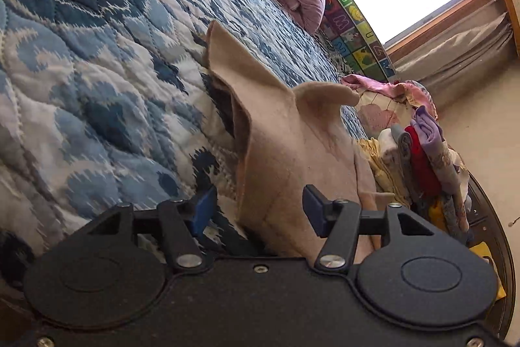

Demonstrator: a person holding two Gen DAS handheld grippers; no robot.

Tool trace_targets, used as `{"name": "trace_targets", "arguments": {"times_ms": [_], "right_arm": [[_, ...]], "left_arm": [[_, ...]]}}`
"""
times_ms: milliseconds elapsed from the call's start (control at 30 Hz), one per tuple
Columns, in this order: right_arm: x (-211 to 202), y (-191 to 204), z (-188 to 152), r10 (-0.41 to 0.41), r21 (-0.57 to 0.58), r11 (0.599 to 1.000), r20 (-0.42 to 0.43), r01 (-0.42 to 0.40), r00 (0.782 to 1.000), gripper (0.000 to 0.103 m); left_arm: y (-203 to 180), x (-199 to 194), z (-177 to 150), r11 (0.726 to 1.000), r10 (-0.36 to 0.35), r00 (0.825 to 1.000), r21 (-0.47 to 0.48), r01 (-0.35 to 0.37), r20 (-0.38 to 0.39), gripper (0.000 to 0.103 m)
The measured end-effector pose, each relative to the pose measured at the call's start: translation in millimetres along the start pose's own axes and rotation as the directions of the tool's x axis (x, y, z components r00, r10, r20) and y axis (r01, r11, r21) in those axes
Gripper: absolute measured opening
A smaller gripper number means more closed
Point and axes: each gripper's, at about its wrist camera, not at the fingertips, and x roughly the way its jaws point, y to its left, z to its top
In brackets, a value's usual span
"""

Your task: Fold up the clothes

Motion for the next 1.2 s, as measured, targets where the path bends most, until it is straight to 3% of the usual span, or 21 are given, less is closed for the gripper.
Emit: {"name": "trace_targets", "arguments": {"times_ms": [33,67,233,300,400,433,467,500,533,567,667,733,833,867,900,933,967,1000,1133,1200], "right_arm": [[-0.3,0.2,-0.1,0.0,0.001,1.0,-0.001,0.0,1.0,0.037],[-0.6,0.4,-0.2,-0.001,0.002,1.0,-0.002,0.001,1.0,0.037],[-7.8,4.1,-3.0,0.004,0.024,1.0,-0.008,-0.004,1.0,0.041],[-11.6,8.0,-4.9,0.001,0.023,1.0,-0.011,-0.001,1.0,0.048],[-20.7,29.0,-12.1,-0.022,-0.044,0.999,-0.021,0.021,1.0,0.074],[-25.5,40.6,-15.7,-0.032,-0.092,0.995,-0.014,0.031,0.999,0.082],[-29.9,51.1,-20.2,-0.039,-0.139,0.99,-0.006,0.038,0.999,0.085],[-34.0,61.3,-25.0,-0.045,-0.186,0.982,-0.001,0.044,0.999,0.086],[-38.2,71.5,-29.8,-0.05,-0.233,0.971,0.004,0.05,0.999,0.087],[-40.4,81.4,-35.5,-0.066,-0.284,0.957,0.009,0.066,0.998,0.089],[-36.7,107.1,-53.6,-0.147,-0.425,0.894,0.021,0.142,0.989,0.09],[-23.3,119.3,-64.2,-0.252,-0.506,0.831,0.03,0.232,0.967,0.09],[8.2,121.1,-77.5,-0.422,-0.601,0.722,0.007,0.341,0.906,0.082],[14.9,119.0,-82.0,-0.46,-0.618,0.698,0.001,0.362,0.888,0.065],[15.7,117.1,-84.0,-0.468,-0.619,0.693,0.004,0.369,0.884,0.058],[14.7,115.4,-84.7,-0.464,-0.616,0.695,0.009,0.371,0.886,0.051],[13.7,113.7,-85.4,-0.46,-0.612,0.698,0.015,0.372,0.888,0.027],[12.7,112.0,-86.1,-0.457,-0.609,0.7,0.02,0.373,0.889,0.017],[-7.0,116.5,-77.4,-0.424,-0.574,0.741,0.002,0.348,0.906,0.01],[-16.8,112.9,-74.0,-0.431,-0.53,0.777,-0.051,0.341,0.901,0.01]], "left_arm": [[-3.0,6.5,-0.9,1.0,0.006,1.0,-0.005,-0.006,-0.009,0.024],[-5.8,11.8,-1.0,1.0,0.011,1.0,-0.019,-0.011,-0.015,0.006],[-31.1,-22.1,-6.5,0.996,0.089,0.993,0.006,-0.09,0.079,0.004],[-35.6,-38.2,-10.9,0.988,0.145,0.983,0.027,-0.149,0.112,0.004],[-18.5,-25.5,-16.9,0.964,0.257,0.966,0.056,-0.259,0.037,0.004],[-9.9,-26.8,-18.7,0.966,0.256,0.966,0.024,-0.257,0.023,0.005],[-3.2,-31.1,-20.6,0.972,0.236,0.971,-0.007,-0.236,0.027,0.014],[0.3,-35.4,-22.3,0.977,0.212,0.977,-0.031,-0.211,0.033,0.024],[2.0,-39.7,-23.9,0.982,0.186,0.982,-0.051,-0.184,0.039,0.047],[3.6,-44.0,-25.5,0.985,0.16,0.986,-0.071,-0.157,0.045,0.053],[-0.9,-43.5,-28.1,0.99,0.123,0.992,-0.076,-0.121,0.021,0.053],[-6.2,-35.2,-26.4,0.989,0.128,0.992,-0.07,-0.127,0.007,0.054],[-9.4,-20.3,-26.5,0.989,0.128,0.992,-0.076,-0.129,-0.009,0.053],[-10.8,-16.6,-25.9,0.988,0.135,0.991,-0.071,-0.135,-0.008,0.043],[-12.2,-12.9,-24.9,0.987,0.147,0.989,-0.056,-0.148,-0.015,0.029],[-12.6,-11.1,-24.4,0.987,0.153,0.988,-0.046,-0.154,-0.02,0.018],[-12.4,-10.3,-24.3,0.987,0.154,0.988,-0.041,-0.155,-0.021,0.012],[-12.5,-11.1,-24.8,0.988,0.149,0.989,-0.035,-0.15,-0.021,0.012],[-25.4,-34.4,-30.9,0.992,0.118,0.993,0.059,-0.116,-0.027,0.01],[-29.2,-44.8,-37.7,0.987,0.128,0.991,0.105,-0.123,-0.045,0.01]]}}
